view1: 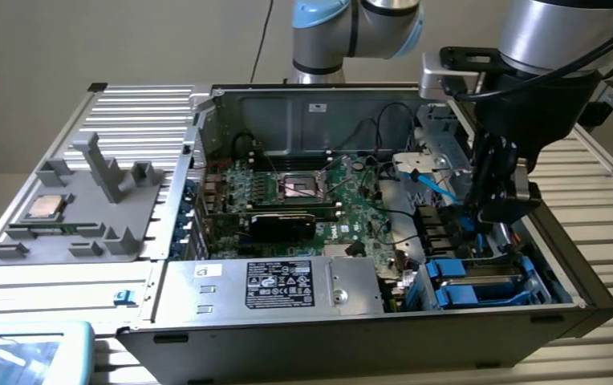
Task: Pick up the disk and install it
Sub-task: 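Insert the first disk wire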
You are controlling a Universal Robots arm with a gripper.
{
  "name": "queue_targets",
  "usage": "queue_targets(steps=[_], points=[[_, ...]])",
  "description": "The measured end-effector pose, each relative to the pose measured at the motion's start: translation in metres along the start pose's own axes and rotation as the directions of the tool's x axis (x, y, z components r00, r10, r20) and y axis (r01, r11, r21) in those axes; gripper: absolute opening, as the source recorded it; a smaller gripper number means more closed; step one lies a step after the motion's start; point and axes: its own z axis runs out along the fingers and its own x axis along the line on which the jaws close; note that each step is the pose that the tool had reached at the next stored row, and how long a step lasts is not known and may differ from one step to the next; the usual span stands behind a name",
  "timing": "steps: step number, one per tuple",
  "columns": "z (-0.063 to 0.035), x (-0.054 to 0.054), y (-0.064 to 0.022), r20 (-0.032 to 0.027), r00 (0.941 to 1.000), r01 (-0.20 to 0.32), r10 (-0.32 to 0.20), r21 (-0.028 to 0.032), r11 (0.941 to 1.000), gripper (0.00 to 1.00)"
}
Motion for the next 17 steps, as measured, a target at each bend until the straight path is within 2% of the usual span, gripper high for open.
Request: queue_targets(steps=[11,17], points=[[0.0046,0.0012,-0.002,-0.0047,0.9996,-0.026,0.026,-0.0002,0.9997,0.37],[0.0053,0.0011,-0.002,-0.0049,0.9996,-0.027,0.027,0.0001,0.9996,0.38]])
